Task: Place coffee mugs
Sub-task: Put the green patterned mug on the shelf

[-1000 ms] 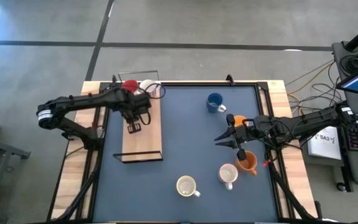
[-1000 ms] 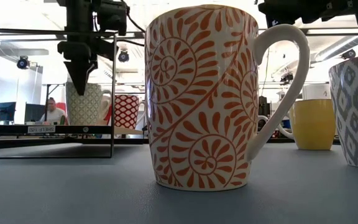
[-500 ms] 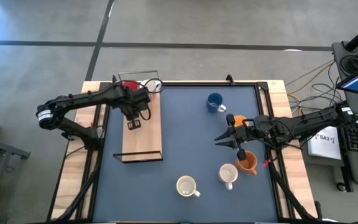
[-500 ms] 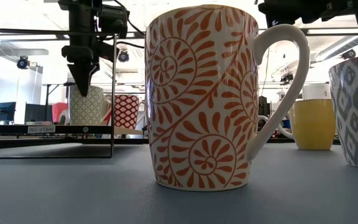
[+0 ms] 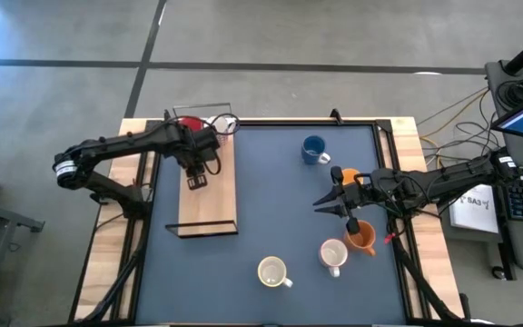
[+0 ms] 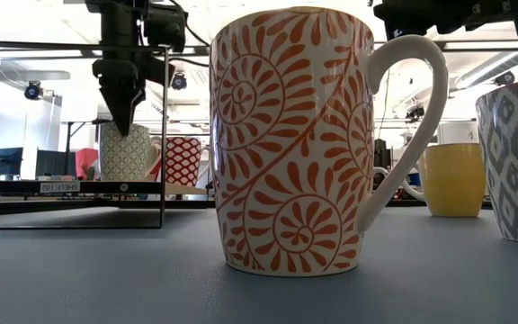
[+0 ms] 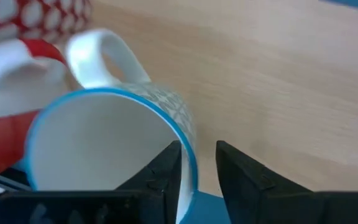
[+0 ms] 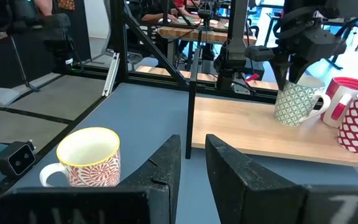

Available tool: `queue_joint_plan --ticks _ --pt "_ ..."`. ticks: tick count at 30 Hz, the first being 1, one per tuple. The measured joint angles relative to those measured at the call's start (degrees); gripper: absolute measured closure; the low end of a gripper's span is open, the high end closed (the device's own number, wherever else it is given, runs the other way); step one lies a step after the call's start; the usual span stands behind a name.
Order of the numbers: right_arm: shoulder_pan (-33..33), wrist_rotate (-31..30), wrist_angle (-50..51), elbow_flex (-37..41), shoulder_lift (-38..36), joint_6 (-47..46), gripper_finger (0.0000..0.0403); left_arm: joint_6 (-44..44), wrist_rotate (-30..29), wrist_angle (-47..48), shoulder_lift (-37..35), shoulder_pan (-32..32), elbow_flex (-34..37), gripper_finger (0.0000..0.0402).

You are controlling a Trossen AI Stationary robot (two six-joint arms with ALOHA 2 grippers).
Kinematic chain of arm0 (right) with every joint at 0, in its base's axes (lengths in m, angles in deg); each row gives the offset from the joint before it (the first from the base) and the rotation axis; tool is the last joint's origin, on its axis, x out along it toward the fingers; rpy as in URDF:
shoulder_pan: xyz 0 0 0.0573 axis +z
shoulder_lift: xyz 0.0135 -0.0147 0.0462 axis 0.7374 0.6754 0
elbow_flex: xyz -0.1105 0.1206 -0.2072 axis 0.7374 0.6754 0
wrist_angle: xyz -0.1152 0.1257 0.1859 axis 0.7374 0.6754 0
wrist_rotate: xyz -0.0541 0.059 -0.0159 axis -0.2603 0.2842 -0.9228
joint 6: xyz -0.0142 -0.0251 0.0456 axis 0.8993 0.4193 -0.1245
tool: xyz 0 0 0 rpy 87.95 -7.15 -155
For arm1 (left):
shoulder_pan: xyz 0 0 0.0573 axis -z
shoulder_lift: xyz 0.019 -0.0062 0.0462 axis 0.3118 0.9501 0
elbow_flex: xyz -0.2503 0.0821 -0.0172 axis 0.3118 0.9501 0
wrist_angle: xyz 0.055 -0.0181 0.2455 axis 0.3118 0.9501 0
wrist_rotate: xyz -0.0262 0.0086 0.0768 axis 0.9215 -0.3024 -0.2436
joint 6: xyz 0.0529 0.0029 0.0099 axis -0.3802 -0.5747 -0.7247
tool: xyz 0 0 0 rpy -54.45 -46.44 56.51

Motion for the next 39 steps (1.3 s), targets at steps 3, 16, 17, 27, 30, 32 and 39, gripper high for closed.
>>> queue_joint_plan --ticks 3,16,17,27,30,32,39 --pt "0.00 0.00 0.01 0.00 0.00 -0.01 0.0339 0.00 -0.68 -0.05 0.00 0.01 -1.76 0.0312" --pt "-0.02 0.02 0.63 0.00 0.00 -0.28 0.0339 -0.60 2.55 8.28 -0.77 1.37 -10.93 0.0318" --pt "-0.02 0.02 1.07 0.00 0.00 -0.39 0.0339 -1.09 3.49 8.46 -1.25 2.02 -10.72 0.0324" --pt "-0.01 -0.37 1.73 0.07 0.02 -0.63 0.0339 -1.92 3.83 2.54 -6.88 4.91 1.27 0.0392" --pt "-0.02 -0.39 1.69 0.09 0.02 -0.63 0.0339 -1.98 2.57 0.73 -7.16 4.55 4.31 0.0399" --pt "-0.02 -0.40 1.67 0.09 0.02 -0.63 0.0339 -1.88 0.28 -0.16 -7.11 4.52 5.46 0.0400" --pt "-0.02 -0.44 1.54 0.09 0.02 -0.63 0.0339 -1.51 -5.68 -0.32 -6.73 4.39 5.79 0.0401"
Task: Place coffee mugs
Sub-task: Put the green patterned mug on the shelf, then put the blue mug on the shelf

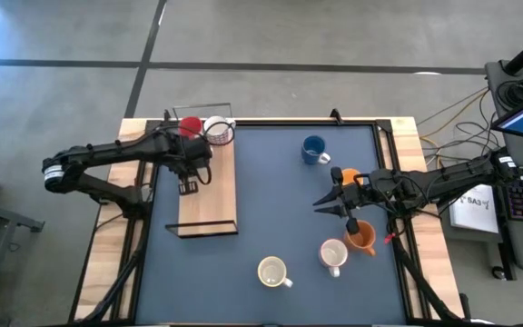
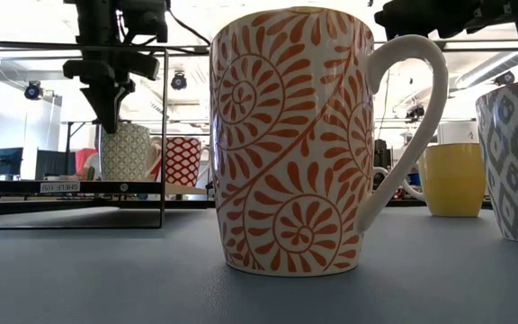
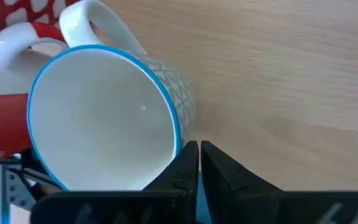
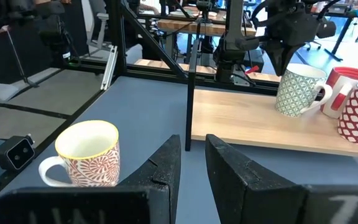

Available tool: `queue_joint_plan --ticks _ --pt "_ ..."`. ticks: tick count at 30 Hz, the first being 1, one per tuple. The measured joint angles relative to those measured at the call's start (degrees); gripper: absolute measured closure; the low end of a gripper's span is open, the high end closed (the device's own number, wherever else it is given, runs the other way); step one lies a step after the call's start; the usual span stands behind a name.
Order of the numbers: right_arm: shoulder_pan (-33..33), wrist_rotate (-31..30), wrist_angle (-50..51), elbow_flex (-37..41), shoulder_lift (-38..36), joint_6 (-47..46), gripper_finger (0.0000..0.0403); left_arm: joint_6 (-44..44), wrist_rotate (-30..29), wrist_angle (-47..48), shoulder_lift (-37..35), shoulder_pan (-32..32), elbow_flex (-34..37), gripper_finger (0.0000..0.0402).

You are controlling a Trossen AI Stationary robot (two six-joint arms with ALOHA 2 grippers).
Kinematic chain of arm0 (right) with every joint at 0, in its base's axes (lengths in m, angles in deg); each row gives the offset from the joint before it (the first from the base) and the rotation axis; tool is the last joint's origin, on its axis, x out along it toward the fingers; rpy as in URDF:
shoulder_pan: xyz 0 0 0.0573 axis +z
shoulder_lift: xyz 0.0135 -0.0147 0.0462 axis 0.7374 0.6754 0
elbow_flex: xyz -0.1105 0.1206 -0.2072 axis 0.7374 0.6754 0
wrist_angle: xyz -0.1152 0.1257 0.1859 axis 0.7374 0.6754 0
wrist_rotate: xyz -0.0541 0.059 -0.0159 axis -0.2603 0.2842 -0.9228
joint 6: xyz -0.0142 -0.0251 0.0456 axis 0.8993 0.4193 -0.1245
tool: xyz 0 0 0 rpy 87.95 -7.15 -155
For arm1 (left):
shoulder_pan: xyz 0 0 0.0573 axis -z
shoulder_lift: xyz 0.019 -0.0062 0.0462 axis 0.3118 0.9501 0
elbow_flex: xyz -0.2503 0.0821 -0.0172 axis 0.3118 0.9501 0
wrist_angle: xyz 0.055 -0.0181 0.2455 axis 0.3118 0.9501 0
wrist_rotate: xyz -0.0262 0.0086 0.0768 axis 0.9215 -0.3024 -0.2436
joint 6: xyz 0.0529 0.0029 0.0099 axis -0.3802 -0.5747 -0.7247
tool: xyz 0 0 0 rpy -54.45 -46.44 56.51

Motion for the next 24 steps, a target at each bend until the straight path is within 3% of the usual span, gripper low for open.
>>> queue_joint_plan --ticks 13,17,24 --pt "0.00 -0.04 -0.10 0.24 0.69 -3.95 0.0339 9.95 -3.59 -0.78 -2.28 2.35 0.00 0.0400" --pt "0.02 -0.29 -0.80 0.26 2.61 -6.31 0.0339 12.76 -3.35 -7.58 -6.59 8.03 0.00 0.0400" --pt "0.02 -2.04 -7.50 0.26 8.48 -9.14 0.0339 15.67 -5.04 -26.47 -12.06 23.68 0.02 0.0400"
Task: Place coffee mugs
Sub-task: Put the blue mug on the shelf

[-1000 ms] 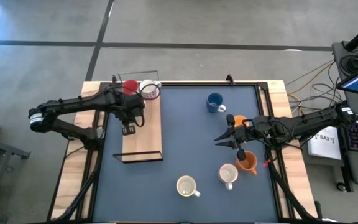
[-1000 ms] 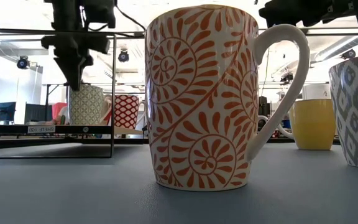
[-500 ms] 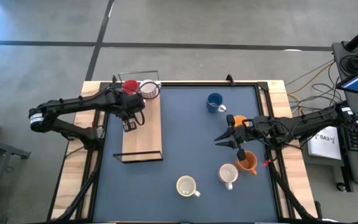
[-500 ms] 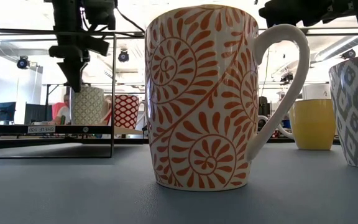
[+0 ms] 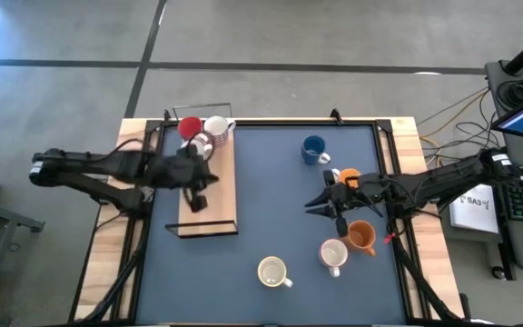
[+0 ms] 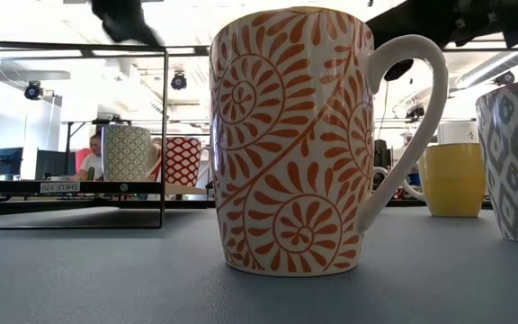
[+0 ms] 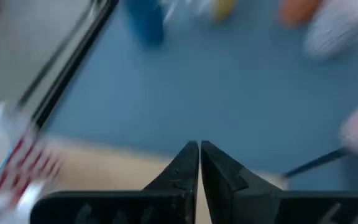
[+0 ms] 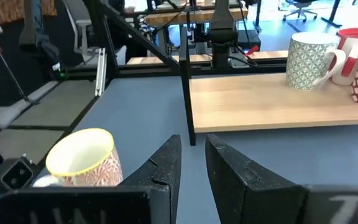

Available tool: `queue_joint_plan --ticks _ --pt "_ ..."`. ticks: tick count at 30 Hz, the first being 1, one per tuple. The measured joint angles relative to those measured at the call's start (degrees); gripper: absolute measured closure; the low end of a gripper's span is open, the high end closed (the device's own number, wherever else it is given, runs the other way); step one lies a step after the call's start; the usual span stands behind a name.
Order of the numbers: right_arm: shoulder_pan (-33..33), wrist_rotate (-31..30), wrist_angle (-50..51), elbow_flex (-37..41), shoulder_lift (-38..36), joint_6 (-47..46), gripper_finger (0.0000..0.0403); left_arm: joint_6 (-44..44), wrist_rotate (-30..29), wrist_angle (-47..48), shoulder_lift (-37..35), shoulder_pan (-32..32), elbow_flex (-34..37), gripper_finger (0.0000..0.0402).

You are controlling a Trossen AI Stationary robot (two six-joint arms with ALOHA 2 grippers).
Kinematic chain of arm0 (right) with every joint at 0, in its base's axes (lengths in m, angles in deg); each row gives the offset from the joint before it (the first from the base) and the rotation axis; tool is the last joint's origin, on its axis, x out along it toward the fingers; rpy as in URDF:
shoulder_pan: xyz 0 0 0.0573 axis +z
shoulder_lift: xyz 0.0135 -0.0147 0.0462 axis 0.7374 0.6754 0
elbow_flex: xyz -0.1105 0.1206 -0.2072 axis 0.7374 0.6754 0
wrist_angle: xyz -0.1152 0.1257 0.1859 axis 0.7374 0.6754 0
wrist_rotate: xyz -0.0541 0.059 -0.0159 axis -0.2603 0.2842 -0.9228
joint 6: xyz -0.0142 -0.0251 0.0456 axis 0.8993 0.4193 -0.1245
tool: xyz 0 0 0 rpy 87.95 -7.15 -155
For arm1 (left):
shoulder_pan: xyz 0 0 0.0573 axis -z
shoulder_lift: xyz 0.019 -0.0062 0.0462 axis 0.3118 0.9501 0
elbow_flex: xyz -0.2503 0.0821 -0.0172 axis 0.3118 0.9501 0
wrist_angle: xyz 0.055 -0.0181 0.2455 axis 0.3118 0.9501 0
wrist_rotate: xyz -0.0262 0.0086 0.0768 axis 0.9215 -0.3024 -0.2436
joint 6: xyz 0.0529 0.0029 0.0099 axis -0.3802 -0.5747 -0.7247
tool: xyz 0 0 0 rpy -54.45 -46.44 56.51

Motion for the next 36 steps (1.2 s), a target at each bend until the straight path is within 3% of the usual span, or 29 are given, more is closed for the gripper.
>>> queue_joint_plan --ticks 7,10,17,25,31,36 --pt "-0.04 -9.59 -4.58 -1.14 5.23 -7.65 0.0339 -10.33 -7.95 -16.34 0.67 15.04 3.48 0.0400" --pt "-0.03 -10.02 -3.96 -3.46 6.72 -9.45 0.0339 -12.23 -9.57 -21.18 0.62 19.47 7.58 0.0400" --pt "-1.44 -11.65 10.50 -14.22 9.29 -14.50 0.0339 -11.01 -16.17 -28.79 -2.10 24.32 15.62 0.0400" --pt "-5.21 -19.46 35.32 -28.61 15.35 -22.59 0.0339 -7.74 -29.13 -22.65 -7.68 24.40 16.92 0.0400" --pt "-10.18 -19.58 49.52 -36.83 21.00 -28.06 0.0339 5.51 -36.79 -8.69 -11.40 24.49 16.96 0.0400" --pt "-15.57 -19.58 59.41 -41.54 25.75 -30.72 0.0339 10.65 -39.38 -5.87 -13.20 24.51 17.38 0.0400"
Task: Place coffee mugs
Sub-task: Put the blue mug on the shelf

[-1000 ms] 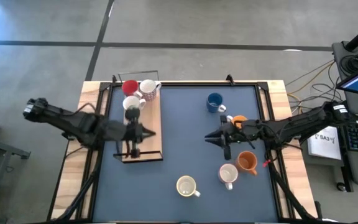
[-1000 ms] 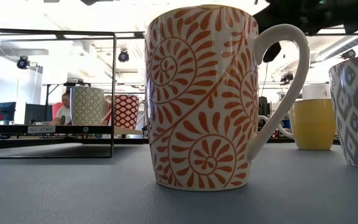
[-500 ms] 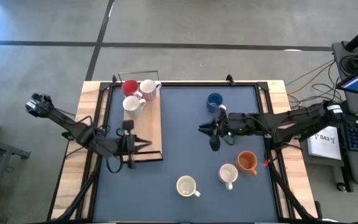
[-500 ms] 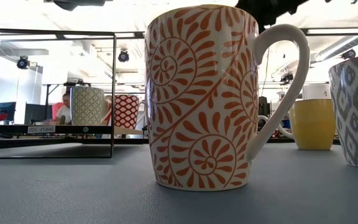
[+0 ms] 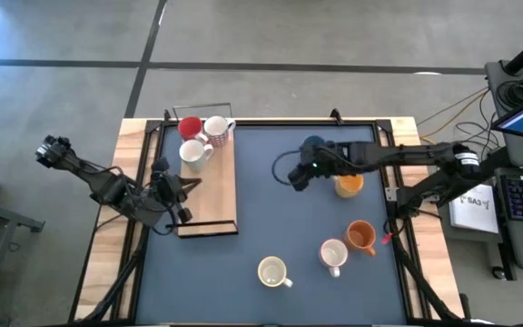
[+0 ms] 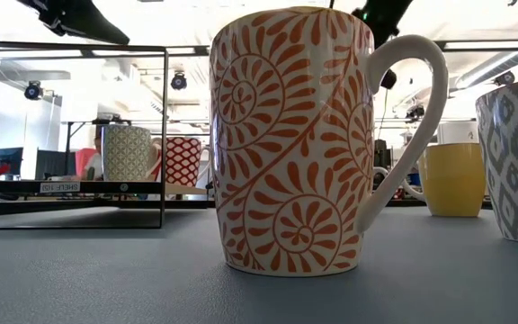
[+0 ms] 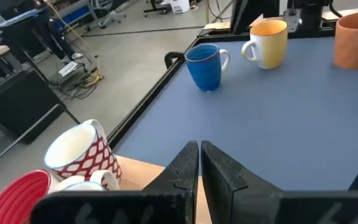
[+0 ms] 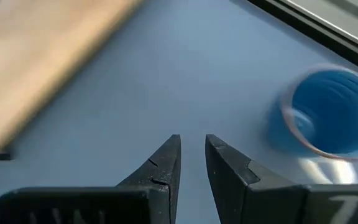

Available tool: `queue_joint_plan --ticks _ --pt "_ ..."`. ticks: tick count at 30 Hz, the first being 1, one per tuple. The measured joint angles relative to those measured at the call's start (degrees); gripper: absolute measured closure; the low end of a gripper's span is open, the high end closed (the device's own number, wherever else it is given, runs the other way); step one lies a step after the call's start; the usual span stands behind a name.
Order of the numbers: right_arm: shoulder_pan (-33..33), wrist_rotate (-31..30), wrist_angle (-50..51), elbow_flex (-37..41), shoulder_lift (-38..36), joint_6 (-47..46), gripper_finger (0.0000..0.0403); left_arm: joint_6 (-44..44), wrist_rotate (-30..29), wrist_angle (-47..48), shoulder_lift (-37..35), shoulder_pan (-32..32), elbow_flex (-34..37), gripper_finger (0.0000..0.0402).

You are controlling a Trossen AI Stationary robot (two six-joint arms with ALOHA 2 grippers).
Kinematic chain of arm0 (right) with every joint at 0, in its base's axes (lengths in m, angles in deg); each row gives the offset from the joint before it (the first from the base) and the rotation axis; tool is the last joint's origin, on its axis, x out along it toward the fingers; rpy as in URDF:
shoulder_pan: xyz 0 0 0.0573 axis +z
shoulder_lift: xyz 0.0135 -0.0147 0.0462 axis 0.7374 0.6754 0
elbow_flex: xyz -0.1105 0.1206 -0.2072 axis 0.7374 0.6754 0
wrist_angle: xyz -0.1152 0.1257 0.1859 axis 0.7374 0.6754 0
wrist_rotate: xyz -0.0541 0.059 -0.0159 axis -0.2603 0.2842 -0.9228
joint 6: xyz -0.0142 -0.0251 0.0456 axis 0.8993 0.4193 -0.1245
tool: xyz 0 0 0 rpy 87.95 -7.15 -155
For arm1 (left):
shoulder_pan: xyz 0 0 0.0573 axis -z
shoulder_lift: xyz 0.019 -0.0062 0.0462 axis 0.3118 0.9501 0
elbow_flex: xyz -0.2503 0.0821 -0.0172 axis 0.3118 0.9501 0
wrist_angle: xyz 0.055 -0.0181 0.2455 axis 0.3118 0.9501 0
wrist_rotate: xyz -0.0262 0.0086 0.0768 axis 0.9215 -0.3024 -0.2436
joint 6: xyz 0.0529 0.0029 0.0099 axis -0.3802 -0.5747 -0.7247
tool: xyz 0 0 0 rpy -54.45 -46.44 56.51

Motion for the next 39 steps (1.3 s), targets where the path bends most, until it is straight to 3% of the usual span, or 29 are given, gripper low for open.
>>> queue_joint_plan --ticks 7,15,20,27,36,39 --pt "-6.62 0.66 4.02 -2.27 5.41 0.57 0.0325 -0.66 0.02 0.05 -0.23 -0.01 1.47 0.0400" --pt "-10.78 0.63 4.98 -4.72 10.09 4.27 0.0273 -0.74 0.00 0.03 -0.27 -0.01 1.47 0.0400" --pt "-12.61 0.61 5.13 -5.10 12.57 5.43 0.0265 -0.74 0.00 0.03 -0.24 -0.02 1.47 0.0400" --pt "-13.34 -1.72 4.80 -5.17 15.20 6.59 0.0295 -0.76 0.00 0.03 -0.20 0.00 1.47 0.0400" --pt "-13.45 -2.12 4.50 -5.17 16.59 8.02 0.0379 -0.78 0.00 0.04 -0.20 -0.01 1.47 0.0400" --pt "-13.30 -1.86 4.47 -5.16 16.09 8.58 0.0390 -0.79 0.00 0.05 -0.20 0.00 1.47 0.0400"
